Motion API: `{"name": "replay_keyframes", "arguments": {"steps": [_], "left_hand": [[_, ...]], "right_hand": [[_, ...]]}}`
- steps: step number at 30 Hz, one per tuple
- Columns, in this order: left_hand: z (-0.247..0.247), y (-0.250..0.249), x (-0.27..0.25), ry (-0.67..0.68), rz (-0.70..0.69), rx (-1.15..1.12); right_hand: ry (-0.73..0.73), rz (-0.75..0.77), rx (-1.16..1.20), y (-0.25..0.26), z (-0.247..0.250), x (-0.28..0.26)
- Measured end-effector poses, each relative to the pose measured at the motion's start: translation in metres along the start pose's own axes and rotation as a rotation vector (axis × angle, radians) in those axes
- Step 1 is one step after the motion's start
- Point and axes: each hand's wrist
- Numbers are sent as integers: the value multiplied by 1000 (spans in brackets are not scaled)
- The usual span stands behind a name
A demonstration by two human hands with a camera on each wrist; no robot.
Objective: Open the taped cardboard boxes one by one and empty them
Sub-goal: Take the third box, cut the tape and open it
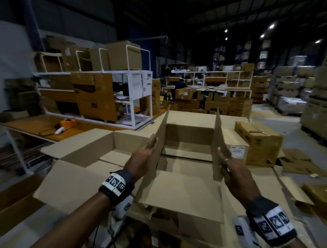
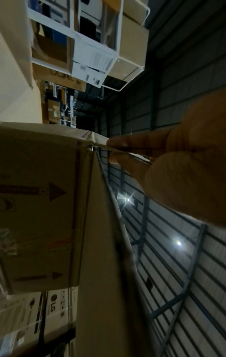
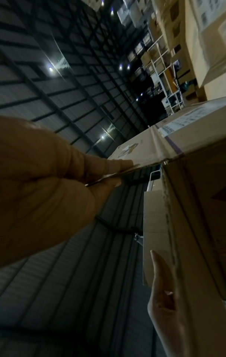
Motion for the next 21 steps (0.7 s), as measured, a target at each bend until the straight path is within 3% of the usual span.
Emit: {"name": "replay_keyframes", "arguments": {"steps": [4, 9, 16, 21], "left_hand": [[36, 30, 3, -57, -63, -38], [63, 104, 12, -114, -41, 3], [105, 220, 4, -200, -41, 20], [113, 309, -9, -163, -29, 34]], "right_hand": [[-20, 48, 54, 36, -3, 30], [-93, 100, 93, 88, -27, 70], [-190, 124, 119, 178, -92, 120], [-193, 123, 194, 240, -146, 142]]}}
Point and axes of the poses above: each hand's wrist, its own x-axis towards the middle knuckle, its own z-axis out of the back of the hand, y = z × x
